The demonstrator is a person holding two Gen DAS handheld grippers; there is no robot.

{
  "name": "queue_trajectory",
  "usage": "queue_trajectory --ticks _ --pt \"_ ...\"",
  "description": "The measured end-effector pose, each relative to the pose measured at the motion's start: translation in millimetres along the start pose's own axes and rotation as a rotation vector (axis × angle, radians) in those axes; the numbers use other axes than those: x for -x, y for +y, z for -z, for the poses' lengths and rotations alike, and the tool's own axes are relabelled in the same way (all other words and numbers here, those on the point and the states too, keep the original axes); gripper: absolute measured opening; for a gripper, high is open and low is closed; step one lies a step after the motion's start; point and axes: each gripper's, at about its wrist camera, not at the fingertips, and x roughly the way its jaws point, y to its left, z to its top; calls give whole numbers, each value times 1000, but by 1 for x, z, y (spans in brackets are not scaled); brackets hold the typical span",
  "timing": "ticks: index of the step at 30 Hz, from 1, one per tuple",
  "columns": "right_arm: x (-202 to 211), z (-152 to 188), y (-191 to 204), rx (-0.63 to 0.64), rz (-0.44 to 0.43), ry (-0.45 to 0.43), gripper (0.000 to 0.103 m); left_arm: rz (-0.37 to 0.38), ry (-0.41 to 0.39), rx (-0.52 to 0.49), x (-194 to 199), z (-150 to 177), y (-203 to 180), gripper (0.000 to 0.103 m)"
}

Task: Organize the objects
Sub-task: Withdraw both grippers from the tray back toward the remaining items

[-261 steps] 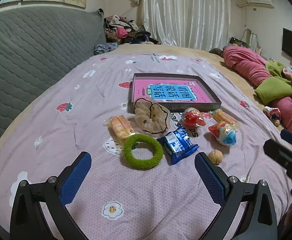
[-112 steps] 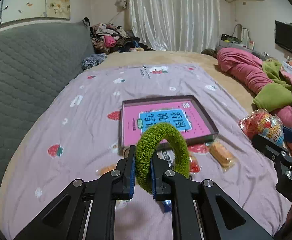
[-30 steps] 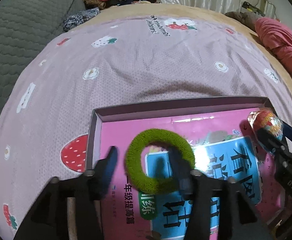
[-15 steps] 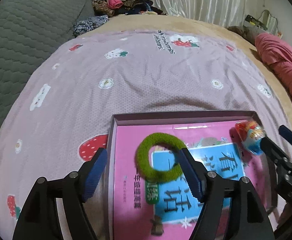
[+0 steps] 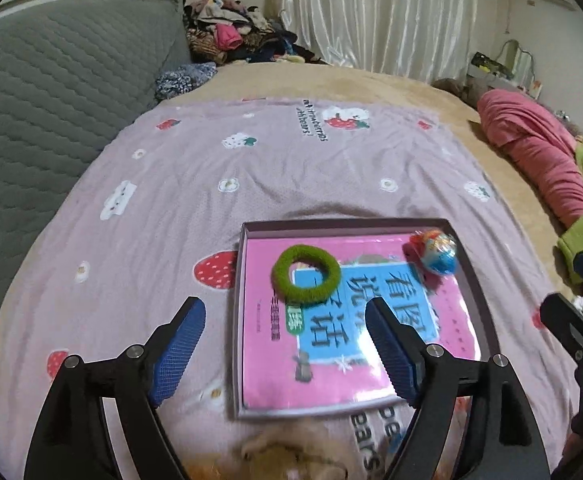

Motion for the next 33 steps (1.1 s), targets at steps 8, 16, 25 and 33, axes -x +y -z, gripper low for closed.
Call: queue_trajectory --ticks 8,16,25,33 --pt "46 2 8 -22 38 -4 97 -31 -22 -17 62 33 5 84" --pt "88 12 5 -98 9 -39 98 -62 -61 -43 115 62 12 84" --pt "128 14 23 -53 10 -39 101 -54 -66 -33 144 73 21 85" --pt "154 19 44 6 33 -46 102 -39 -81 -38 165 81 23 94"
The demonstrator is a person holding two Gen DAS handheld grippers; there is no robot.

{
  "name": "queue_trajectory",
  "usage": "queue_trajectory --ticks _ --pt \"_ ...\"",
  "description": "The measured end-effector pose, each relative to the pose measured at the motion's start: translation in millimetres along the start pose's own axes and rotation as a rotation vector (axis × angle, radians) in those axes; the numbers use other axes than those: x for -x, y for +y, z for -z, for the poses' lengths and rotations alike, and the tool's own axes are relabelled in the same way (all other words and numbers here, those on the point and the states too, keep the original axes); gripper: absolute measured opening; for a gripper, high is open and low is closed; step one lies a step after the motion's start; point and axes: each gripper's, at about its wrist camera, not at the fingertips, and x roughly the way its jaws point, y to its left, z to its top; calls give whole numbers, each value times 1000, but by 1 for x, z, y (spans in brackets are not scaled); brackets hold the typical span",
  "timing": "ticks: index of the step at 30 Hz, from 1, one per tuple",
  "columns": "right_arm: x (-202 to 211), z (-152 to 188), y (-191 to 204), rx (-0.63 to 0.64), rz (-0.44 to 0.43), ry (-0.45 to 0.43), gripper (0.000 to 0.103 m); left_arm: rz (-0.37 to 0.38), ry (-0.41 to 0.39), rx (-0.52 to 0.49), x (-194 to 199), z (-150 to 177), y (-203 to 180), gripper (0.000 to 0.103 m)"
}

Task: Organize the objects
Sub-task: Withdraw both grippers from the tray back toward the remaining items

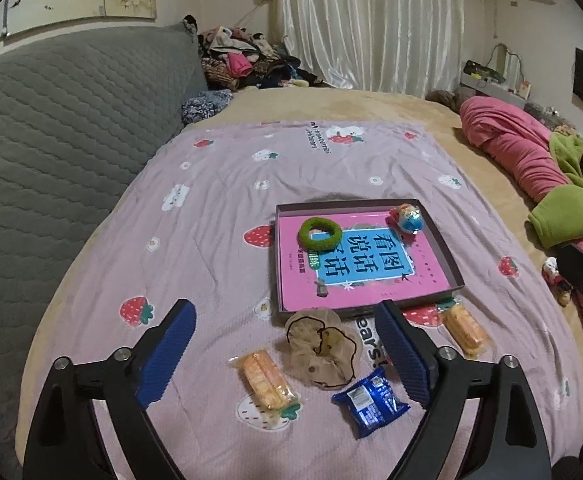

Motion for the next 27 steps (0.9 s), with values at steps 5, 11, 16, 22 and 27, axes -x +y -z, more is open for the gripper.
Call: queue_trajectory --ticks 5,11,16,22,27 --pt "13 4 9 11 -9 -6 102 8 -1 -1 9 7 2 102" --pt "27 13 23 35 -11 -9 102 10 1 4 20 17 7 102" --pt "41 20 30 44 -19 -12 102 -2 -2 0 29 27 11 102" --pt "53 31 34 50 -14 -4 102 -6 13 4 31 39 14 102" --pt "58 43 36 52 -17 4 102 -24 30 -6 28 53 16 102"
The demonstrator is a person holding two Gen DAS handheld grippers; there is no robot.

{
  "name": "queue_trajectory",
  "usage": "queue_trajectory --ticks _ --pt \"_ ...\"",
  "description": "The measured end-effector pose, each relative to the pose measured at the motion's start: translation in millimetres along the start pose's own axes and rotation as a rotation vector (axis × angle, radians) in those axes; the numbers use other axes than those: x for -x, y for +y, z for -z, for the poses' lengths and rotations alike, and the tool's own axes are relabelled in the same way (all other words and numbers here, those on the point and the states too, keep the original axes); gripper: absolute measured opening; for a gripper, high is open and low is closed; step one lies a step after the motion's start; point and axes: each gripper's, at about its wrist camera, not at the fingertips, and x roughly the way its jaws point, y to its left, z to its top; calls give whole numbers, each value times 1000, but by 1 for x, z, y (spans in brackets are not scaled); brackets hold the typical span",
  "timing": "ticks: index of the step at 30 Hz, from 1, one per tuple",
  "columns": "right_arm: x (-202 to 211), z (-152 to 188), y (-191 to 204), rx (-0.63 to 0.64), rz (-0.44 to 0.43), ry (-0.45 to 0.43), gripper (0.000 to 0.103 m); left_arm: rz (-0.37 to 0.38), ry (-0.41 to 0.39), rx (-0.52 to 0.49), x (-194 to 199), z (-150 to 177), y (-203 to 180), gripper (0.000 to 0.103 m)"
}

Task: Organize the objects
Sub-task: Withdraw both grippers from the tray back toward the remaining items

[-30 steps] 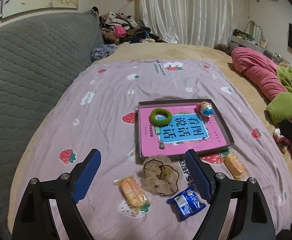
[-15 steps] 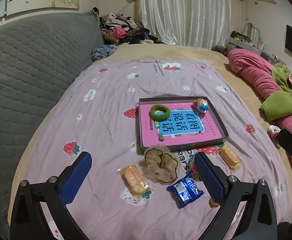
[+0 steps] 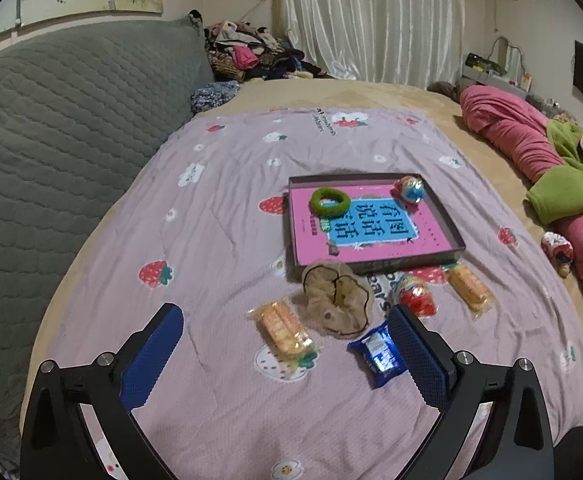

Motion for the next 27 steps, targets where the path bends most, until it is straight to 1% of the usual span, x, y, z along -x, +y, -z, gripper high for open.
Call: queue_trajectory --ticks 4,12,16,21,27 --pt "1 12 2 -8 -22 4 102 7 21 1 -6 10 1 102" --pt "-5 34 4 7 10 25 102 18 39 10 -16 26 0 102" --pt "-9 45 4 2 9 44 102 13 48 9 -22 35 -1 102" --pt "-18 59 4 11 41 55 102 9 57 16 -31 47 -2 102" --pt "-22 72 4 -1 38 53 102 2 58 25 -38 55 -2 102"
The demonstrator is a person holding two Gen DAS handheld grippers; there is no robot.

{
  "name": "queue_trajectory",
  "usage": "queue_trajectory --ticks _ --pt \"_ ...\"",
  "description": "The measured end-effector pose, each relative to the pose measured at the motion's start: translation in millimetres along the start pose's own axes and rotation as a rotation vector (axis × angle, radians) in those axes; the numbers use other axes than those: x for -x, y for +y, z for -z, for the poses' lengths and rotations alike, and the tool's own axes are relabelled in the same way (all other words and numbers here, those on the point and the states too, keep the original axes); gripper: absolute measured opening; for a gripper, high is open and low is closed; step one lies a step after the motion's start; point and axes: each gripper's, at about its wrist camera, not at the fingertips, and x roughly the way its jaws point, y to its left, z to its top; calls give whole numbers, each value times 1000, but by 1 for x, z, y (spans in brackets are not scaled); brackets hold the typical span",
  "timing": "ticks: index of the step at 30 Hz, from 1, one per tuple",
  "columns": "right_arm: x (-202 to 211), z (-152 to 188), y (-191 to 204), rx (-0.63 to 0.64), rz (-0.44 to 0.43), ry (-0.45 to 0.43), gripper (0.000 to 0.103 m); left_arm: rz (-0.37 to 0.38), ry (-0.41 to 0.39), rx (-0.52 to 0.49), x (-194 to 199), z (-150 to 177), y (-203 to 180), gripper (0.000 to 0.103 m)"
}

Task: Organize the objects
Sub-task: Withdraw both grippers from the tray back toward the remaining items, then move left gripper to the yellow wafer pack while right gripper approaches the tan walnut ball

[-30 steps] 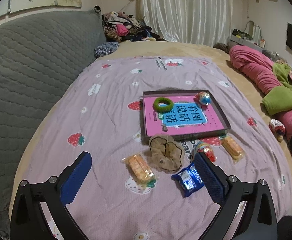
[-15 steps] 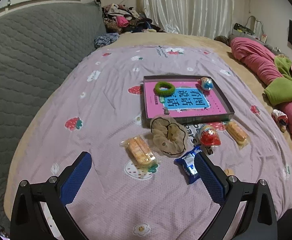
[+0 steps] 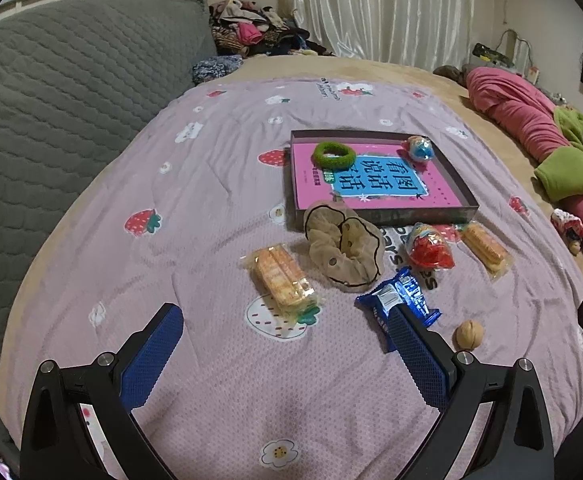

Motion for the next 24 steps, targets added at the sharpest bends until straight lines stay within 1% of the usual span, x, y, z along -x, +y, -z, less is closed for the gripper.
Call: queue_trajectory --ticks 6,11,15,20,24 --pt "-4 13 0 -6 2 -7 102 -6 -17 -3 -3 7 -2 102" --pt "-11 24 -1 -18 -6 12 102 -6 -24 5 -8 13 -1 102" --pt "-17 31 4 6 4 22 102 -2 -19 13 -15 16 0 102" --pt "-26 39 9 4 -24 44 102 5 -13 10 -22 21 -3 102" --pt "-34 44 6 -36 -52 72 102 22 -7 14 -30 24 -3 102"
